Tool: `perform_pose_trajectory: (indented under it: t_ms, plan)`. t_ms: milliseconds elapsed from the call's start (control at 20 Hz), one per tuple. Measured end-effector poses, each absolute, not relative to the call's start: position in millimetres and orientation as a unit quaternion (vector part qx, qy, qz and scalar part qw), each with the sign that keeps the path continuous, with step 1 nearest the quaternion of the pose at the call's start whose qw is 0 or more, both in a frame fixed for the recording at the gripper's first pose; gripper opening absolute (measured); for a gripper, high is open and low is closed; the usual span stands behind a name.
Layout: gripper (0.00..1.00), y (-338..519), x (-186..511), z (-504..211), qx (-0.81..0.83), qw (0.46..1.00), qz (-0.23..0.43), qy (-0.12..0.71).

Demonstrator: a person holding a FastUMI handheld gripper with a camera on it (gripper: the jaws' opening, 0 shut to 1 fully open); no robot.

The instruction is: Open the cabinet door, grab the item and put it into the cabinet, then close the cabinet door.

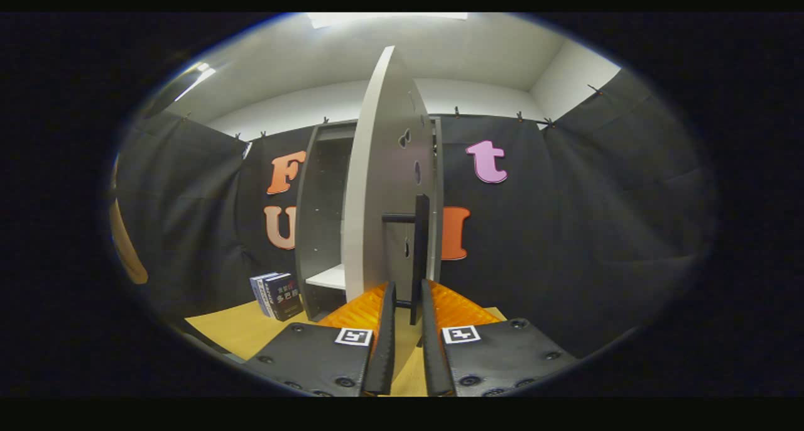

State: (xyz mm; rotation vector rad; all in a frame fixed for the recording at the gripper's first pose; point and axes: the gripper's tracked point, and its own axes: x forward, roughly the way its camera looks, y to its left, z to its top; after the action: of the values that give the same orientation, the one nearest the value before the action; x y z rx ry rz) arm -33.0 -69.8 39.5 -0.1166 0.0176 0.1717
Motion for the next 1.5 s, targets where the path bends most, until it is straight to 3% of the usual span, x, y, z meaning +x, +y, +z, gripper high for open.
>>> perform_pose_trajectory:
  t_ms: [400, 750, 900, 1200, 1350, 1500]
  plan:
    - [0.22, -134.6, -35.2, 50.1, -0.057, 0.998, -0.001, 0.0]
    - [0.2, -118.2, -72.9, 73.3, -0.051, 0.999, 0.001, -0.017]
    - [0.19, -83.7, -101.9, 113.6, -0.074, 0.994, 0.036, -0.065]
    - [0.27, -7.2, -111.2, 134.8, -0.064, 0.981, 0.144, -0.116]
    - [0.31, 47.2, -100.3, 108.2, -0.038, 0.969, 0.227, -0.09]
    - [0.65, 85.6, -73.6, 78.0, -0.039, 0.962, 0.264, -0.054]
